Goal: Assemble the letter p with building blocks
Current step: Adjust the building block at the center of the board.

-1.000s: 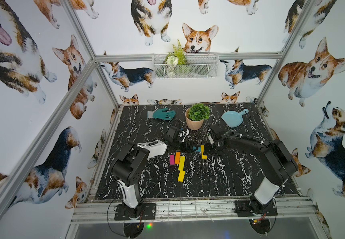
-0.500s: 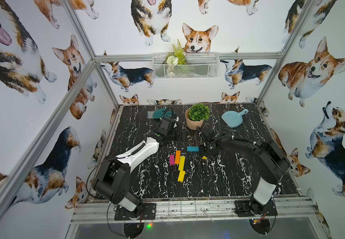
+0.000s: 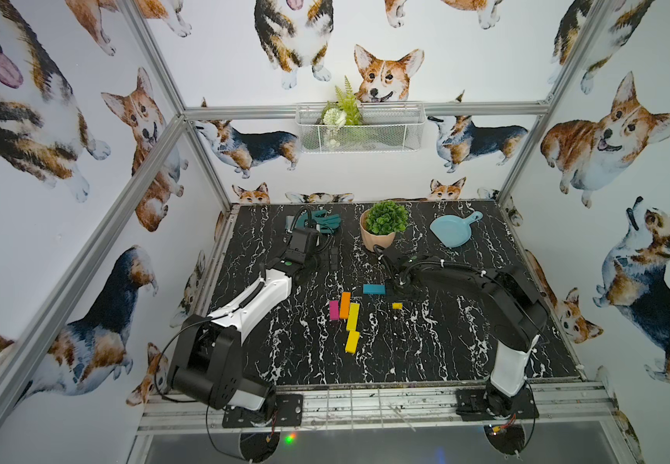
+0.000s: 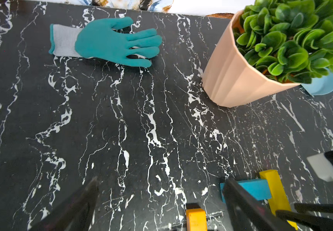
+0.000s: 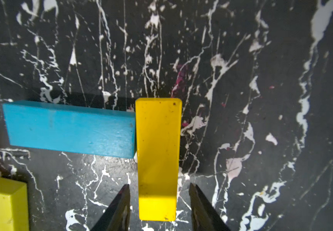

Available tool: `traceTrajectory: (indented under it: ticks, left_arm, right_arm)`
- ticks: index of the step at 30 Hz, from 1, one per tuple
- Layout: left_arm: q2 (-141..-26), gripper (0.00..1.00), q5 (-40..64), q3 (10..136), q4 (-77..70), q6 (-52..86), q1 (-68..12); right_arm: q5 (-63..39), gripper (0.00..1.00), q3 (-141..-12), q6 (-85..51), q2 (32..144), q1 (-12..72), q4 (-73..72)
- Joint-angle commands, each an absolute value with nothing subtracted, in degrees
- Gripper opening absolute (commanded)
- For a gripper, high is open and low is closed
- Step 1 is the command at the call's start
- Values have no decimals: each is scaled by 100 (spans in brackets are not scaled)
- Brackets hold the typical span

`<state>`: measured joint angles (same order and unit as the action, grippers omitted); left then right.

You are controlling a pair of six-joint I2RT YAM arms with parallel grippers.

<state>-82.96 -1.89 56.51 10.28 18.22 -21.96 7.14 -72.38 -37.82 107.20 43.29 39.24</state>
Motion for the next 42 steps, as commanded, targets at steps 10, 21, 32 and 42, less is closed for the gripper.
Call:
traceTrajectory:
  ticks: [10,21,32,42]
  left_arm:
    - [-7843,100,338,5298,659,1837,-1813]
    - [-7728,100,476,5251,605,1837,-1679]
    - [-7671,100,497,5256,625,1828,-1679]
    - [-7699,100,523,5257,633,1837,-1685]
  right_arm:
    - [985,40,-7697,-4253,11128,4478,4688]
    - [1075,32,-7849,-4331,11232,4627,4867]
    - [1055,31,-7761,-4382,11146,4658,4826]
    - [1030,32,-7963,-4308,11294,4799,4869]
